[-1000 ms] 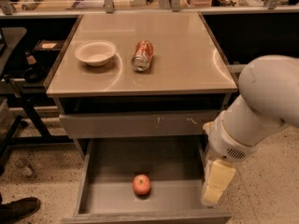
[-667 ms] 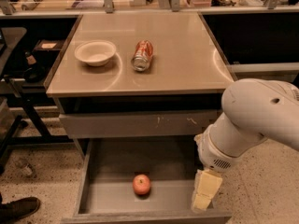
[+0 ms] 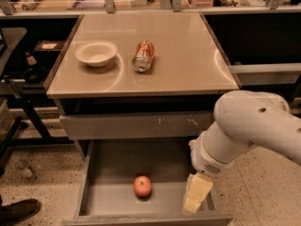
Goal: Pick apple from middle drawer and place on counter
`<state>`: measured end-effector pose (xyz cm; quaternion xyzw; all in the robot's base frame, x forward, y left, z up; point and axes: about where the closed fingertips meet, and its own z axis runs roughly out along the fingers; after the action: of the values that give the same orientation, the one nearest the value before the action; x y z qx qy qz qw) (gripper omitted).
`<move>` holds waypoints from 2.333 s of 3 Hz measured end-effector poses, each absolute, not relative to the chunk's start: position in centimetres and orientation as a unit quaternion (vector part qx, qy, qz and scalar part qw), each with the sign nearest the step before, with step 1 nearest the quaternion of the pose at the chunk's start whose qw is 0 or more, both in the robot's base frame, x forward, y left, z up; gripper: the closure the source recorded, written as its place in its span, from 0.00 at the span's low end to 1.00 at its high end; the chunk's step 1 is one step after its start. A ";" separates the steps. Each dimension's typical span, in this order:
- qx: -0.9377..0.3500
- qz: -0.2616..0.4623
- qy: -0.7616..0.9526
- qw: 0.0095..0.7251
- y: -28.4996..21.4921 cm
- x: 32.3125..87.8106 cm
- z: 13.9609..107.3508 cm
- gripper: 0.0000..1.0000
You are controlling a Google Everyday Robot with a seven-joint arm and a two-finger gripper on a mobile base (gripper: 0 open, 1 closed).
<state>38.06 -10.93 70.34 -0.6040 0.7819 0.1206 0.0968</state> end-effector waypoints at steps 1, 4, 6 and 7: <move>-0.586 0.143 0.789 0.118 -8.4 39.6 67.0 0.00; -0.545 0.212 0.801 0.133 -5.2 41.4 62.1 0.00; -0.501 0.263 0.806 0.173 -2.9 41.1 57.7 0.00; -0.477 0.284 0.812 0.182 -1.5 41.7 55.1 0.00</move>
Offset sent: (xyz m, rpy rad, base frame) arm 0.0448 0.0703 -0.1022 0.1897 0.0413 -0.1115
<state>41.67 -1.47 55.13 -0.4767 0.8116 0.2844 0.1821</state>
